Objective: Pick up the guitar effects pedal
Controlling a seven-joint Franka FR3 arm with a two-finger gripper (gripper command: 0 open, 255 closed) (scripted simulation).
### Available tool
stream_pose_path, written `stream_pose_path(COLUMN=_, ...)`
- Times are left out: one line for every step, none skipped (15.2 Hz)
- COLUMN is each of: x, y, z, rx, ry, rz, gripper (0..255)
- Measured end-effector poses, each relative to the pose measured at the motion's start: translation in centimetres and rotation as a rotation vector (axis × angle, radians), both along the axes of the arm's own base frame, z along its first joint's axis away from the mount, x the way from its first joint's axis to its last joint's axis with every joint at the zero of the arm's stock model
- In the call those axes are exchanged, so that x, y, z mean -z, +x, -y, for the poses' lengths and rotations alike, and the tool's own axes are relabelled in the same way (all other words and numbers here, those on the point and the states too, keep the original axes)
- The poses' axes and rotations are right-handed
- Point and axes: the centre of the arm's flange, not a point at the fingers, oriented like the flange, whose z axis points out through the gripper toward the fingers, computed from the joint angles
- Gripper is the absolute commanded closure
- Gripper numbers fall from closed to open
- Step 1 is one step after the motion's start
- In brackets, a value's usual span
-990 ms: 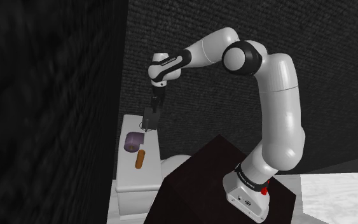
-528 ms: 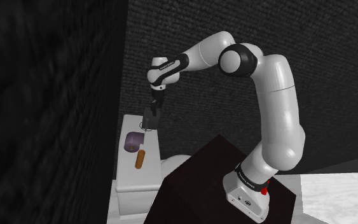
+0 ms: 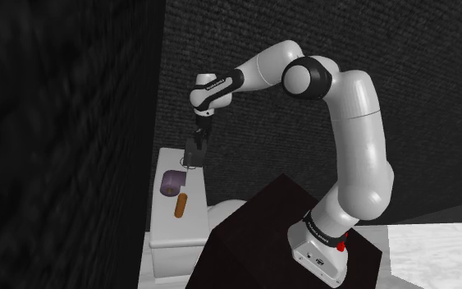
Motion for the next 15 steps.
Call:
stream_pose_path(x=-0.2, y=0.0, z=-0.1, rx=-0.001, ry=0.001, rz=-0.001, gripper=255)
stream_pose_path(x=-0.6, y=-0.1, z=-0.1, rx=-0.001, ry=0.001, rz=-0.002, gripper=255)
stream_pose_path(x=-1.0, y=-0.1, z=-0.2, rx=-0.001, ry=0.001, rz=-0.002, gripper=255)
stream_pose_path(x=-1.5, y=-0.1, z=-0.1, rx=-0.002, ry=0.001, rz=-0.002, gripper=255)
stream_pose_path(x=-2.0, y=0.0, z=-0.1, rx=-0.001, ry=0.001, rz=-0.002, gripper=255)
stream_pose_path(x=-2.5, y=-0.1, z=-0.2, rx=-0.002, ry=0.001, rz=-0.003, gripper=255)
stream_pose_path(x=-2.9, y=-0.1, z=-0.1, rx=-0.002, ry=0.001, rz=-0.002, gripper=255)
stream_pose_path(x=-3.4, y=0.0, z=-0.2, rx=-0.002, ry=0.001, rz=-0.002, gripper=255)
stream_pose_path(x=-3.9, y=0.0, z=-0.1, rx=-0.002, ry=0.001, rz=-0.002, gripper=255)
stream_pose_path(x=-4.4, y=-0.1, z=-0.1, rx=-0.002, ry=0.001, rz=-0.002, gripper=255)
stream_pose_path(x=-5.0, y=0.0, z=-0.1, rx=-0.002, ry=0.001, rz=-0.002, gripper=255)
stream_pose_path(x=-5.6, y=0.0, z=-0.2, rx=-0.002, ry=0.001, rz=-0.002, gripper=255)
stream_pose_path(x=-6.1, y=-0.1, z=-0.1, rx=-0.002, ry=0.001, rz=-0.002, gripper=255)
stream_pose_path(x=-6.6, y=0.0, z=-0.1, rx=-0.002, ry=0.001, rz=-0.002, gripper=255)
stream_pose_path(x=-7.2, y=-0.1, z=-0.2, rx=-0.002, ry=0.001, rz=-0.002, gripper=255)
